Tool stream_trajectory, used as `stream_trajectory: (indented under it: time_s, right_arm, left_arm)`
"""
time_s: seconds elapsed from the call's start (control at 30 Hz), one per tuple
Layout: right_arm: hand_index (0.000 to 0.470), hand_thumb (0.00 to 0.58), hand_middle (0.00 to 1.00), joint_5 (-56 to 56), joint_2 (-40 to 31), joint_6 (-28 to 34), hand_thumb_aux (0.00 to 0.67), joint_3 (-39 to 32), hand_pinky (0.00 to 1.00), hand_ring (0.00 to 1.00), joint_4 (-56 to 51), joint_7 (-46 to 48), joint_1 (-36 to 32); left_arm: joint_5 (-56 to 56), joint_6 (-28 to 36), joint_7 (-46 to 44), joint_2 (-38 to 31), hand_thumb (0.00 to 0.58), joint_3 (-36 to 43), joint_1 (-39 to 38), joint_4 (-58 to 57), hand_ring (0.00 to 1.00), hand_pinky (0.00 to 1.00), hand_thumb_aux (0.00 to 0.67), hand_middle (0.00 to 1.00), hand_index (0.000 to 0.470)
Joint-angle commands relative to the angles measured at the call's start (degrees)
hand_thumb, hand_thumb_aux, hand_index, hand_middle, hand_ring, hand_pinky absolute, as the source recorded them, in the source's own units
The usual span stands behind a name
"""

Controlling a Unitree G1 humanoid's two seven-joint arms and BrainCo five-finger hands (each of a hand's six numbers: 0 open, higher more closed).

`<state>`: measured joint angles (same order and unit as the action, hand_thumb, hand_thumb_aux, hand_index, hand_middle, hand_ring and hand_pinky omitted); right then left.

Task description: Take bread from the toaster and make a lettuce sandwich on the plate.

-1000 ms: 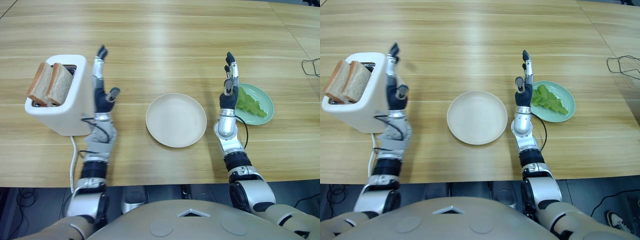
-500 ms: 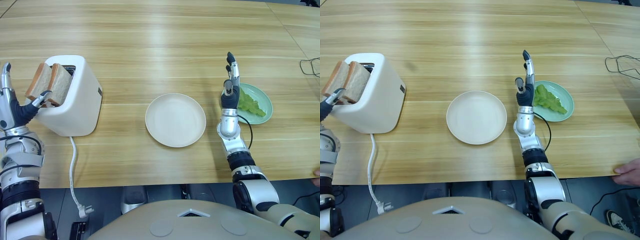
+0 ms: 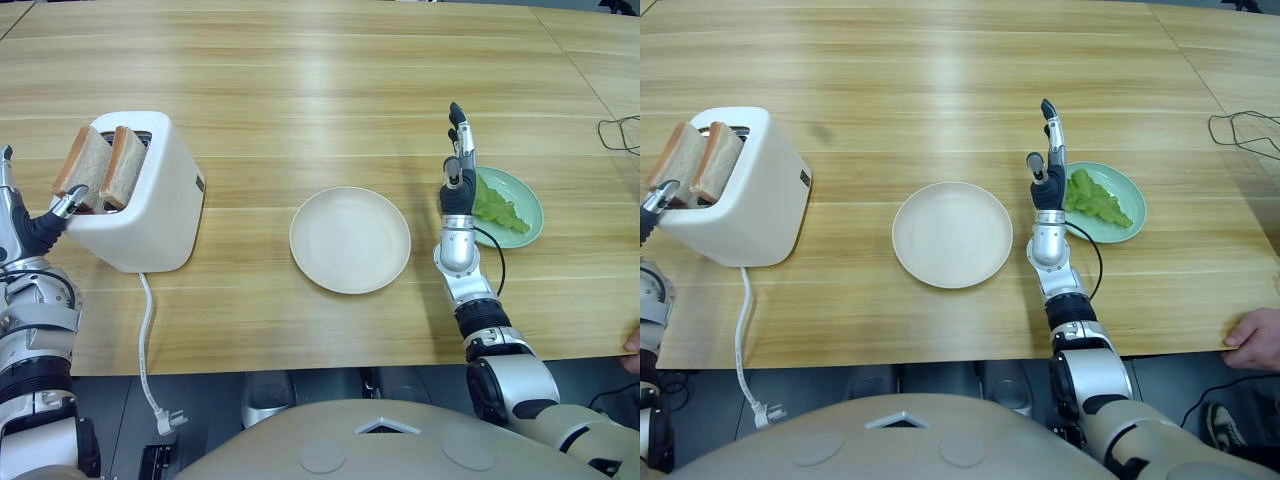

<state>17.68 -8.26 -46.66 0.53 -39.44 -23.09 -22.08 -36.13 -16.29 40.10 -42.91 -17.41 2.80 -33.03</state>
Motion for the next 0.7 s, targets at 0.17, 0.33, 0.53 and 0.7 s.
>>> stream_trajectory:
  time_s: [0.17,0.33,0.53,0.7]
  right_arm:
    - [0.0,0.0,0.0,-0.1,-0.7,-0.1,0.0,0.1,0.0,0.0,-0.4,0.2,-0.4]
    - [0.0,0.0,0.0,-0.3,-0.9,0.0,0.0,0.2,0.0,0.0,-0.5,0.2,-0.6]
    - [0.0,0.0,0.0,-0.2,-0.6,0.2,0.0,0.0,0.0,0.0,-1.0,0.0,-0.8]
    - [0.0,0.0,0.0,0.0,-0.4,0.5,0.0,0.0,0.0,0.0,-1.6,-0.4,-1.0]
  left_arm:
    - [0.3,0.4,-2.5,-0.4,0.58,4.7,-0.9,-1.3,0.0,0.0,0.67,0.0,0.46]
    - [-0.6,-0.2,-2.9,-0.3,0.58,7.3,-1.6,3.5,0.0,0.0,0.67,0.0,0.46]
    - [-1.1,0.4,-1.7,-0.2,0.58,7.0,-2.2,9.1,0.0,0.0,0.67,0.0,0.46]
    - [0.4,2.1,-3.3,0.7,0.58,6.3,-0.9,11.2,1.0,1.0,0.67,1.0,0.46]
